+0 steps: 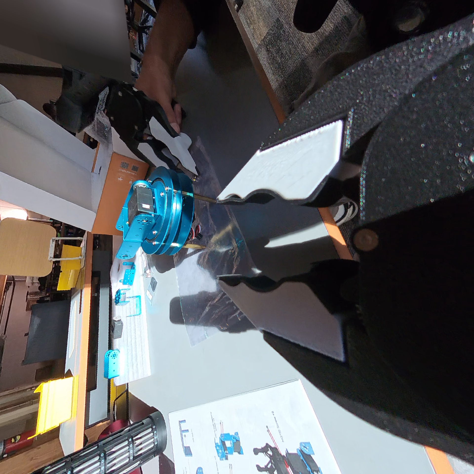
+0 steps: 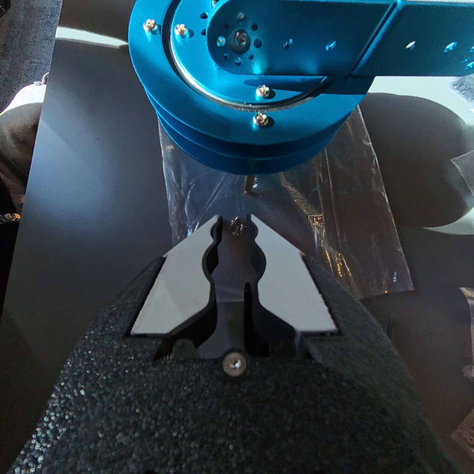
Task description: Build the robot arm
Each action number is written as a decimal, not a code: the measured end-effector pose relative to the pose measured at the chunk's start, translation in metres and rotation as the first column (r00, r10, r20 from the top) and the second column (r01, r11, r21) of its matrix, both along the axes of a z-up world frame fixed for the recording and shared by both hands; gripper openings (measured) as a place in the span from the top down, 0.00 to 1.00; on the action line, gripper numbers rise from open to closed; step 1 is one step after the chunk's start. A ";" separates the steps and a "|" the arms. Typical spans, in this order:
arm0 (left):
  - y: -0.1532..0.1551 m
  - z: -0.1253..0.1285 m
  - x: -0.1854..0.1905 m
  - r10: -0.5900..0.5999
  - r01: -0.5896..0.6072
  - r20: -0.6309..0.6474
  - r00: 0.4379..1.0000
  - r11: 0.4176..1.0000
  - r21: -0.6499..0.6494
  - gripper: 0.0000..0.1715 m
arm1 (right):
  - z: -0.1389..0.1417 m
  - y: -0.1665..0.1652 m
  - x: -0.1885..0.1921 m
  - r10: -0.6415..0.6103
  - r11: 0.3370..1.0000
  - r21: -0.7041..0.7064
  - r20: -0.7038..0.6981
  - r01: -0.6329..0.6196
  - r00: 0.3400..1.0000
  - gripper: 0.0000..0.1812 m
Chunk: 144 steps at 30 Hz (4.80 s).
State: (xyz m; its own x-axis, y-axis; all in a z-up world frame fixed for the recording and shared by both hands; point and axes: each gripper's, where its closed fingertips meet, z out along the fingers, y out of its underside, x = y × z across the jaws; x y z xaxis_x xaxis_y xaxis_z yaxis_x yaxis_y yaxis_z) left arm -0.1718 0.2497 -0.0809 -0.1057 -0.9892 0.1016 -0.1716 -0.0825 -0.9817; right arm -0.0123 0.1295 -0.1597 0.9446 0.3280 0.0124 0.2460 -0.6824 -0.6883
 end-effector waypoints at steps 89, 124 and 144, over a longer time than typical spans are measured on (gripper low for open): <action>0.106 -0.009 0.245 -0.164 0.215 -0.200 0.966 0.939 0.269 0.73 | 0.012 0.048 0.288 -0.442 0.760 -0.373 0.303 0.532 0.844 0.77; 0.118 -0.015 0.247 -0.115 0.184 -0.226 0.967 0.931 0.316 0.72 | 0.002 0.037 0.309 -0.722 0.531 -0.474 0.180 0.702 0.668 0.74; 0.118 -0.019 0.247 -0.106 0.187 -0.236 0.966 0.918 0.351 0.72 | -0.002 0.031 0.311 -0.726 0.526 -0.504 0.154 0.685 0.671 0.74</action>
